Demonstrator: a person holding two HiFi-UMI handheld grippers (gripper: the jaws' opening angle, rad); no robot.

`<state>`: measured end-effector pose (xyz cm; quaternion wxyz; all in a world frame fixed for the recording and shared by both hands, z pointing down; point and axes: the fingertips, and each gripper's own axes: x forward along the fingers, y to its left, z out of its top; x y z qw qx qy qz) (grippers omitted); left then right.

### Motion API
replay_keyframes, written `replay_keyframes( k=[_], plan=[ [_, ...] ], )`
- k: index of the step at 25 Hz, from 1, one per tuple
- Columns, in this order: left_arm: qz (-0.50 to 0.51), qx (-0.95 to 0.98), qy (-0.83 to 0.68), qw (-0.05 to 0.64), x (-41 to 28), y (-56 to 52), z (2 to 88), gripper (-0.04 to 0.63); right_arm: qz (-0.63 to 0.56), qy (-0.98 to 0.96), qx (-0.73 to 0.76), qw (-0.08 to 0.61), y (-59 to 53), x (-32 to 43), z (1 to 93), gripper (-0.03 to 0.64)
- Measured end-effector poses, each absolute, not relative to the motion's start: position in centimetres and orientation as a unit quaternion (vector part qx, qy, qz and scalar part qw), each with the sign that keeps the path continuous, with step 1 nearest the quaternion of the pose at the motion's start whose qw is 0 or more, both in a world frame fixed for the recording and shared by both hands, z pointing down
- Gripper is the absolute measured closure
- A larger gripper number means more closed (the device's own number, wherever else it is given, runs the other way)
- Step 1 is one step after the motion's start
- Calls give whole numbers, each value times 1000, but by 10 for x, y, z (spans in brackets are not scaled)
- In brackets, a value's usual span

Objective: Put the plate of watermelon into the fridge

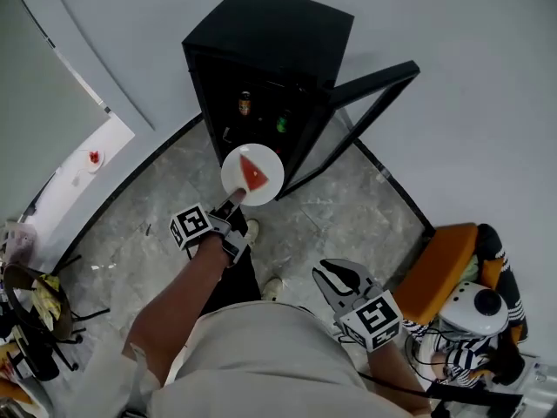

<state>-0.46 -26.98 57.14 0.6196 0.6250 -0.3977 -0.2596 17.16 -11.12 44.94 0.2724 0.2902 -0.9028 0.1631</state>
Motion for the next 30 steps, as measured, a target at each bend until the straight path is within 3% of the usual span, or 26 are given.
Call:
replay_keyframes(
  k=[12, 30],
  plan=[
    [-233, 615, -402, 637, -39, -438, 651, 571, 176, -877, 343, 287, -237, 130, 441, 535],
    [-186, 593, -411, 668, -23, -565, 732, 569, 230, -811, 438, 313, -277, 146, 453, 535]
  ],
)
